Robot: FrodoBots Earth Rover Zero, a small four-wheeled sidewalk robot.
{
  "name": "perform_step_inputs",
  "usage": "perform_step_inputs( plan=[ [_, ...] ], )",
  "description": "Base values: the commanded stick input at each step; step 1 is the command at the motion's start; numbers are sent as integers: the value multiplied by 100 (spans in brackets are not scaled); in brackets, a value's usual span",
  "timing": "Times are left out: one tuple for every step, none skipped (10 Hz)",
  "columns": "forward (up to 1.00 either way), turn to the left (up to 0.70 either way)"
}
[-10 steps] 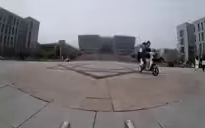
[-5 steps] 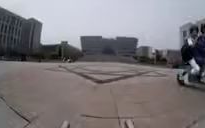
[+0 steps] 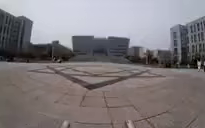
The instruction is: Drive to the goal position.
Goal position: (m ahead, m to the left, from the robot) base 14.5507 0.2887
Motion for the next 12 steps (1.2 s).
perform_step_inputs(
  plan=[
    [100, 1],
    [100, 2],
    [100, 1],
    [100, 0],
    [100, 0],
    [100, -11],
    [100, -40],
    [100, -40],
    [100, -40],
    [100, 4],
    [100, 0],
    [100, 0]
  ],
)
